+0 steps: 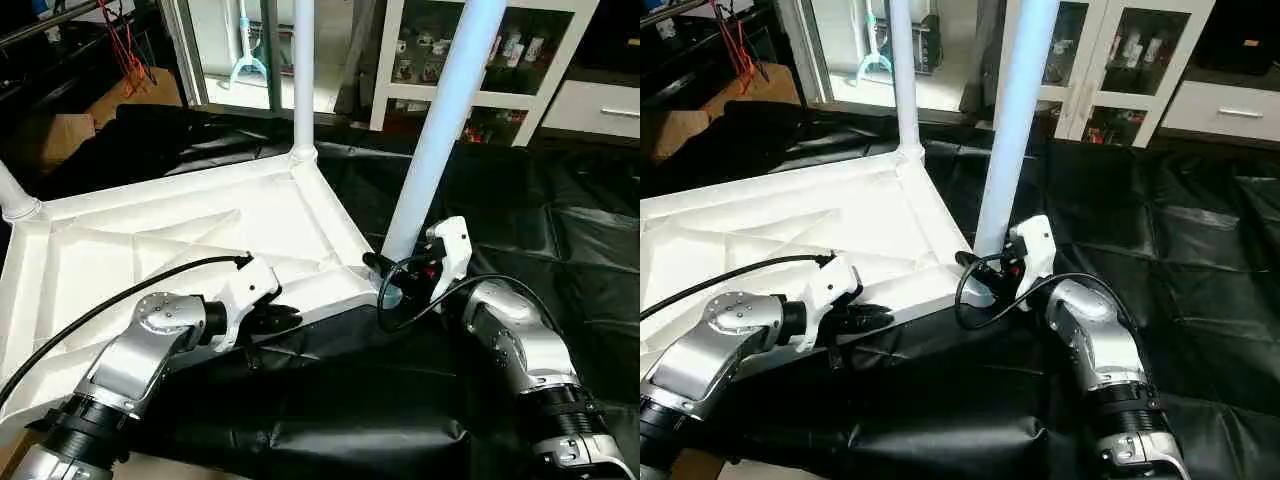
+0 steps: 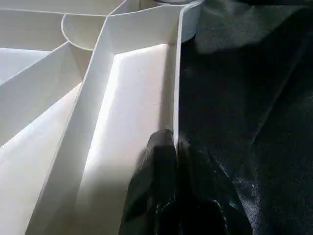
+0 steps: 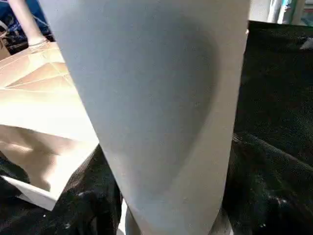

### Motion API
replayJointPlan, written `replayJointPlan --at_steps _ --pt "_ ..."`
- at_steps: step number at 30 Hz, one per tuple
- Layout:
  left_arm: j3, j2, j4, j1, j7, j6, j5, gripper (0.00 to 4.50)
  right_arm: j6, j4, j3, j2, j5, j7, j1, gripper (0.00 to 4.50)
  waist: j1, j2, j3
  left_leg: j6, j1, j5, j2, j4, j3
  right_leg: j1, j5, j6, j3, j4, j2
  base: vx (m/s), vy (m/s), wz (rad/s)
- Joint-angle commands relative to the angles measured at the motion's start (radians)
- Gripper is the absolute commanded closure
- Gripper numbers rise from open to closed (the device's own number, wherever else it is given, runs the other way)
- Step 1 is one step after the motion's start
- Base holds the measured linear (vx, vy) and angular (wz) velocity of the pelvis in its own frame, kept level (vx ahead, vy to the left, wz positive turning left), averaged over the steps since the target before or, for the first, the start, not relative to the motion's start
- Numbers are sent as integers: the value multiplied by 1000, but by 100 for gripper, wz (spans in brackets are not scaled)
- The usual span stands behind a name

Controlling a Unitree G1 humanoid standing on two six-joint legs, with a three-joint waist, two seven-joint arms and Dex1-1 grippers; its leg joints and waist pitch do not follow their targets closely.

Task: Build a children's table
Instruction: Rotate leg to tighten

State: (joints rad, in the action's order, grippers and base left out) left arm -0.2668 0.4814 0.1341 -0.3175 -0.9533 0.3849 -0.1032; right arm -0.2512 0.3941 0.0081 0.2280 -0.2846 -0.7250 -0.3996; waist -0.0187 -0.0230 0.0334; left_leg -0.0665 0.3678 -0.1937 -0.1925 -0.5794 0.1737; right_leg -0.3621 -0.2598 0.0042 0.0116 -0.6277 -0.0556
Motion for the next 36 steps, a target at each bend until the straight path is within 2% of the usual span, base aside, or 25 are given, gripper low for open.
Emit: replayJointPlan --at_steps 1,8,9,10,11,12,15,17,21,22,23,24,25,26,27,28,29,30,31,32,33,34,36 --pt "-23 3 53 28 35 42 36 450 -53 56 13 -10 -18 10 29 227 3 -7 -31 23 -12 -166 -33 66 -8 25 58 -251 -31 80 -57 0 0 0" --pt "-23 3 53 28 35 42 36 450 -53 56 13 -10 -18 10 29 228 2 -7 -29 17 -11 -181 -33 68 -8 23 38 -248 -31 82 -57 0 0 0" --pt "-1 -167 76 -27 226 167 39 450 -27 146 -57 -134 32 319 -8 228 -6 -17 -22 -6 -16 -187 -41 75 -3 11 31 -256 -33 84 -60 0 0 0" --pt "17 -262 100 -55 324 212 34 450 -10 198 -103 -197 39 471 -30 228 -8 -14 -22 -19 -18 -195 -39 74 -5 10 6 -261 -33 87 -61 0 0 0" --pt "24 -293 109 -64 355 223 32 450 -5 214 -118 -217 39 518 -37 229 -4 -8 -22 -42 -27 -234 -34 72 -3 6 -81 -260 -33 93 -60 0 0 0" --pt "35 -343 125 -79 405 241 29 450 4 239 -143 -248 38 592 -48 229 -2 -5 -23 -43 -27 -239 -32 70 -3 9 -107 -254 -35 95 -63 0 0 0" --pt "36 -348 126 -81 408 243 28 450 4 239 -145 -251 39 599 -46 230 6 -10 -22 -12 -15 -235 -30 75 -7 15 -124 -194 -33 103 -62 0 0 0" --pt "35 -347 126 -81 407 244 28 450 3 238 -146 -251 38 600 -45 230 5 -11 -22 -15 -19 -255 -29 78 -8 15 -141 -177 -32 108 -61 0 0 0" --pt "32 -346 123 -81 401 241 27 450 2 234 -147 -250 38 599 -43 230 2 -12 -22 -21 -16 -258 -31 83 -11 16 -125 -167 -30 107 -59 0 0 0" --pt "12 -324 79 -64 319 208 41 450 12 197 -118 -244 50 488 -45 230 0 -11 -23 -17 -14 -267 -31 83 -12 17 -127 -167 -30 108 -60 0 0 0" --pt "9 -321 75 -62 311 204 41 450 12 193 -114 -242 51 476 -45 230 0 -11 -25 -13 -12 -252 -31 82 -14 21 -110 -167 -30 106 -60 0 0 0" --pt "-3 -297 56 -53 273 177 40 450 19 164 -90 -227 40 393 -38 195 -1 -12 -28 -10 -11 -234 -31 81 -12 22 -82 -168 -30 104 -60 0 0 0" --pt "-26 -217 22 -26 186 104 33 450 -1 90 -52 -164 10 260 -12 174 -1 -9 -28 12 -5 -173 -31 77 -14 31 30 -178 -28 97 -57 0 0 0" --pt "-29 -205 18 -21 172 92 32 450 -4 82 -49 -154 7 245 -8 160 -1 -9 -28 12 -5 -173 -31 77 -14 31 30 -178 -28 97 -57 0 0 0" --pt "-35 -168 5 -7 128 53 30 450 -15 55 -41 -122 -1 202 2 160 0 -10 -31 36 -5 -149 -30 71 -12 34 112 -185 -29 91 -55 0 0 0" --pt "-41 -104 -25 19 47 30 15 450 -17 28 -26 -59 -7 115 17 151 4 -6 -35 60 0 -108 -26 66 -15 47 191 -185 -26 86 -53 0 0 0" --pt "-40 -20 -63 56 -56 8 -8 450 -12 2 -9 31 -17 -16 35 151 0 -10 -35 84 5 -79 -23 62 -15 47 246 -188 -23 80 -53 0 0 0" --pt "-34 18 -81 74 -101 4 -22 450 -13 -8 -3 79 -25 -88 45 127 3 -13 -39 92 2 -66 -24 59 -16 48 276 -190 -23 77 -52 0 0 0" --pt "-22 48 -93 88 -132 6 -34 450 -9 -14 6 127 -26 -154 55 127 0 -16 -40 108 0 -31 -27 55 -14 43 370 -204 -23 65 -49 0 0 0" --pt "-8 74 -102 101 -160 8 -48 450 6 -15 16 174 -17 -207 64 119 2 -17 -45 113 -3 -8 -27 51 -13 44 420 -212 -22 60 -46 0 0 0" --pt "1 86 -107 108 -175 11 -55 450 17 -14 21 199 -6 -235 68 115 8 -19 -48 127 -7 64 -30 42 -12 39 536 -226 -16 46 -38 0 0 0" --pt "10 101 -107 114 -186 15 -59 450 28 -6 10 217 2 -253 68 115 8 -18 -47 129 -6 85 -30 40 -12 38 560 -231 -16 43 -40 0 0 0" --pt "12 123 -95 118 -187 7 -55 450 9 -4 -39 212 -34 -271 61 115 9 -16 -45 131 -4 93 -26 40 -9 38 574 -241 -15 42 -42 0 0 0"
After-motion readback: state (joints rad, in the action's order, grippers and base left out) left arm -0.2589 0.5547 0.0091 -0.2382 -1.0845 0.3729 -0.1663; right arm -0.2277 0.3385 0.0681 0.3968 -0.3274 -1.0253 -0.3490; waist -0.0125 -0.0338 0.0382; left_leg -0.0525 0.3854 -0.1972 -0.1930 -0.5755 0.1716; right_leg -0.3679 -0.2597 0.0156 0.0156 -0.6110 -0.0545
